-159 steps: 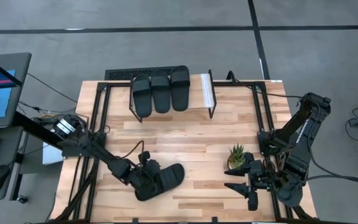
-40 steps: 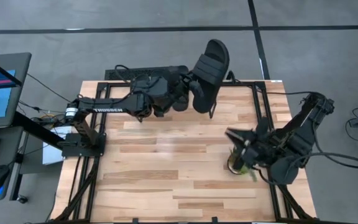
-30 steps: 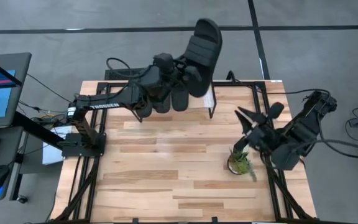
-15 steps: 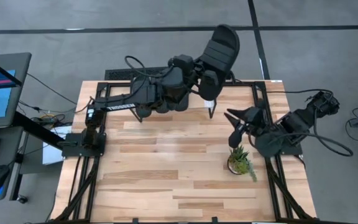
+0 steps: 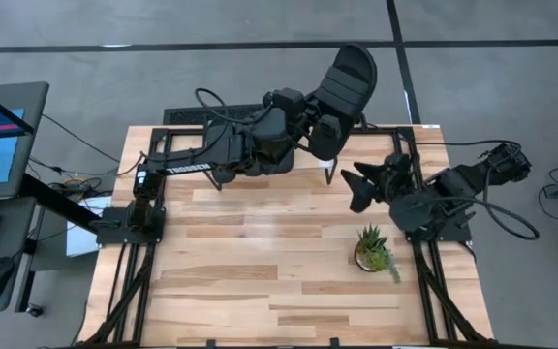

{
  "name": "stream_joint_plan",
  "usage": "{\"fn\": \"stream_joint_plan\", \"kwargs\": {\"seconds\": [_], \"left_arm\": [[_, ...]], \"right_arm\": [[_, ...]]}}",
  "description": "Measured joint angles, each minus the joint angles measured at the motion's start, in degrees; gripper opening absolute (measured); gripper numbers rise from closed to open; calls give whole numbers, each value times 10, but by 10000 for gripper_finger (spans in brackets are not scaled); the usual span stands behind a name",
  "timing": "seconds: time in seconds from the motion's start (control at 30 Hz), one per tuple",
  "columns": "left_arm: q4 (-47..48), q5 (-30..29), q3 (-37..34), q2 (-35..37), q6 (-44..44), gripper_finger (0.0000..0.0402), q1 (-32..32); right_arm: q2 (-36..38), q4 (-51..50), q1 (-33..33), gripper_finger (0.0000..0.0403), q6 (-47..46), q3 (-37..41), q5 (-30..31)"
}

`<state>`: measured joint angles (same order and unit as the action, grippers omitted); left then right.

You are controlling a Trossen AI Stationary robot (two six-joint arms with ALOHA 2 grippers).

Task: Pick and place slides into the shelf
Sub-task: Put the black slipper on the shelf

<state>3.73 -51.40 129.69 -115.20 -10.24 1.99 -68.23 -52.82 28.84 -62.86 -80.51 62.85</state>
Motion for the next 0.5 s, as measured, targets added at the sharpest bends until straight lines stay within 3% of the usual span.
{"fn": "stream_joint_plan", "kwargs": {"seconds": [0.3,0.5], "left_arm": [[1,0,0,0,0,0,-7],[4,0,0,0,-2,0,-12]], "right_arm": [[0,116,-31,233,70,0,-15],[0,132,-56,229,93,0,-35]]}}
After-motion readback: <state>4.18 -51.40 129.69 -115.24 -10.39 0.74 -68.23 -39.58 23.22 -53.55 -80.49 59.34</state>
